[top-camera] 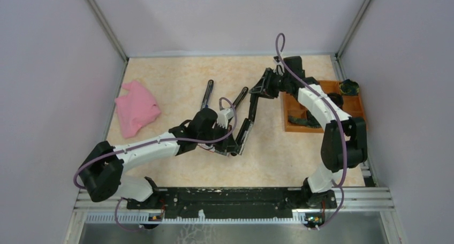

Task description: Load the staples into the stapler

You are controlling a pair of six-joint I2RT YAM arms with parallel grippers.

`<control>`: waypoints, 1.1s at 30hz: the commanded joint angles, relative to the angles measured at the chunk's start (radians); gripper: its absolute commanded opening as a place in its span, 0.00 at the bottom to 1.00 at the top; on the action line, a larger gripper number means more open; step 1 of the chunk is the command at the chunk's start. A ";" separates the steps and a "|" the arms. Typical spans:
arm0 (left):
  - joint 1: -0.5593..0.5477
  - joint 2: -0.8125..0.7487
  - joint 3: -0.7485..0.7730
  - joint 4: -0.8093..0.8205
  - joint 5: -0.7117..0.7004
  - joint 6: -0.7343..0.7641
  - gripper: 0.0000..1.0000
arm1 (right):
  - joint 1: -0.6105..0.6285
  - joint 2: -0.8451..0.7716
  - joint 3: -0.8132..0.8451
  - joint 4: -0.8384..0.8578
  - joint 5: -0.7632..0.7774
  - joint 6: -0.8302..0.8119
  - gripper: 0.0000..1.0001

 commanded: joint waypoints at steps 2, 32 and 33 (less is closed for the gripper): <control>-0.014 -0.033 0.029 0.174 0.057 0.042 0.00 | 0.000 0.017 0.063 0.036 0.092 -0.062 0.20; 0.089 0.144 -0.053 0.468 0.164 -0.346 0.00 | 0.103 -0.318 -0.184 -0.072 0.199 -0.039 0.71; 0.090 0.149 -0.052 0.473 0.167 -0.352 0.00 | 0.112 -0.321 -0.202 -0.068 0.192 -0.032 0.71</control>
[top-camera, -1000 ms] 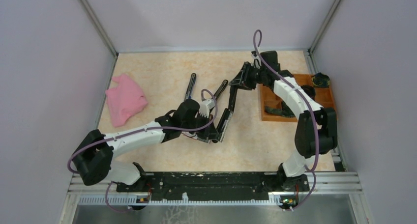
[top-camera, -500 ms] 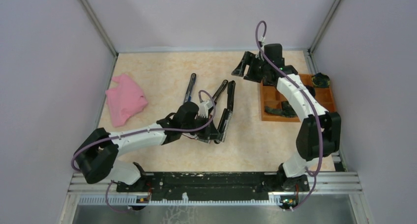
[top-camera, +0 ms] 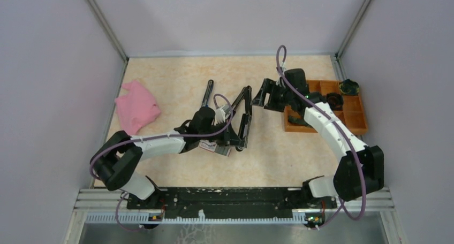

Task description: Load the staples into the stapler

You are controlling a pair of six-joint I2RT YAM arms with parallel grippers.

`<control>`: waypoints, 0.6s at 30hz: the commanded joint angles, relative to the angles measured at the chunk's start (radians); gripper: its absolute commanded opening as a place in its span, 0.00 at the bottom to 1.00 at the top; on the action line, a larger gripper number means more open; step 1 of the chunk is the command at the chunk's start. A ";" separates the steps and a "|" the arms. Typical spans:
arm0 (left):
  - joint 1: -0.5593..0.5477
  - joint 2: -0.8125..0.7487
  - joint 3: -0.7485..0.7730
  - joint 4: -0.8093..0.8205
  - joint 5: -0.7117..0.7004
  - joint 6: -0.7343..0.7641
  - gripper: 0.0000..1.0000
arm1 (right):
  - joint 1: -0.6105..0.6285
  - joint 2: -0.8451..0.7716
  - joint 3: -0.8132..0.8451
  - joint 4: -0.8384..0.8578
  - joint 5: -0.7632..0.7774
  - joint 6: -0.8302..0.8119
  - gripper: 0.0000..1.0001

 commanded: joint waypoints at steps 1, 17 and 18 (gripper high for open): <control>0.007 0.012 0.025 0.158 0.069 -0.036 0.00 | 0.041 -0.047 -0.056 0.027 -0.023 0.044 0.70; 0.007 0.046 0.062 0.151 0.098 -0.041 0.00 | 0.111 -0.032 -0.166 0.144 -0.053 0.123 0.51; 0.007 0.048 0.063 0.151 0.098 -0.043 0.00 | 0.112 -0.030 -0.168 0.145 -0.053 0.123 0.49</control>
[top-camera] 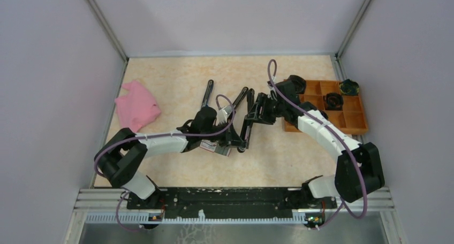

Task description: Load the staples into the stapler

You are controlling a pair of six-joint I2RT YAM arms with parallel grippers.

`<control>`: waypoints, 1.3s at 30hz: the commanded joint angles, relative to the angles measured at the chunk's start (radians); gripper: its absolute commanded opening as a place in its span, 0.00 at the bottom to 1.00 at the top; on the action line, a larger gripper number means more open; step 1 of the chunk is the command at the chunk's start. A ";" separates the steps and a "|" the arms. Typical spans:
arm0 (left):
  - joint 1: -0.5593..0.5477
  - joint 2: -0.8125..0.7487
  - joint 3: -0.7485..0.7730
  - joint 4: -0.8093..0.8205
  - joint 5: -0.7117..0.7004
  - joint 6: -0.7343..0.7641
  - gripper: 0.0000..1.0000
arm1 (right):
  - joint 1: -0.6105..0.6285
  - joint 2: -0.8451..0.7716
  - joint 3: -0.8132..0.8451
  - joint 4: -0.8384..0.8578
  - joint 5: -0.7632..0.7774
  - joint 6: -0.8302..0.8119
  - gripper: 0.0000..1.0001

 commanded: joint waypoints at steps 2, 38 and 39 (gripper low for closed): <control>0.004 -0.001 0.056 0.106 0.040 0.008 0.00 | 0.012 -0.016 0.005 0.068 -0.005 0.011 0.47; 0.004 -0.100 0.077 -0.190 -0.173 0.148 0.39 | 0.058 0.051 0.077 -0.012 0.174 0.011 0.00; 0.004 -0.115 0.081 -0.224 -0.206 0.164 0.47 | 0.058 0.060 0.090 -0.025 0.200 0.006 0.00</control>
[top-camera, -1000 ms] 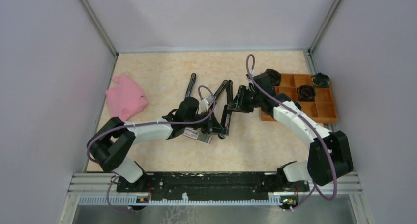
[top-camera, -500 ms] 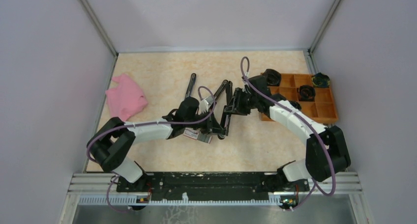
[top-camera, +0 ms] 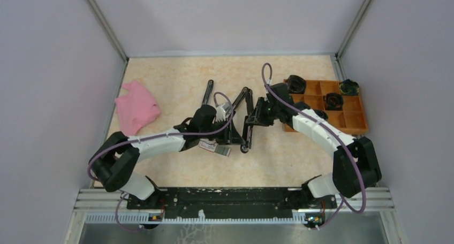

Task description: Load the staples into the stapler

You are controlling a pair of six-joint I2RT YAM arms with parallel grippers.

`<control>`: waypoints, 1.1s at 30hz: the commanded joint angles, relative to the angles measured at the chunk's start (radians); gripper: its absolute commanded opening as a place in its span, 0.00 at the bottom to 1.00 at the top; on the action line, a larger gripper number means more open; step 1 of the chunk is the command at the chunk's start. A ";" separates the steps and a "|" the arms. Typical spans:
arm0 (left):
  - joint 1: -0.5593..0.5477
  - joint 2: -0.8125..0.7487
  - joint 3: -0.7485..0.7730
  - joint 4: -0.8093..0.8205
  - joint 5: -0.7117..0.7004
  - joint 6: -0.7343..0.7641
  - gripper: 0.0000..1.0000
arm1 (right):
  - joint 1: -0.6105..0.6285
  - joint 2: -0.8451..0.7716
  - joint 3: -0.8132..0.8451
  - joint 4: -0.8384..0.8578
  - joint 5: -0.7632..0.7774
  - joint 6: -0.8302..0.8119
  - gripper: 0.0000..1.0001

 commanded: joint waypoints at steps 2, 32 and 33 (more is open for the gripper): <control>0.004 -0.110 0.061 -0.175 -0.188 0.109 0.57 | 0.005 0.036 0.114 -0.048 0.140 -0.034 0.00; 0.301 -0.508 0.232 -0.787 -0.630 0.431 0.99 | 0.141 0.671 0.628 -0.229 0.423 0.091 0.00; 0.305 -0.512 0.231 -0.787 -0.630 0.430 0.99 | 0.149 0.690 0.651 -0.231 0.423 0.095 0.00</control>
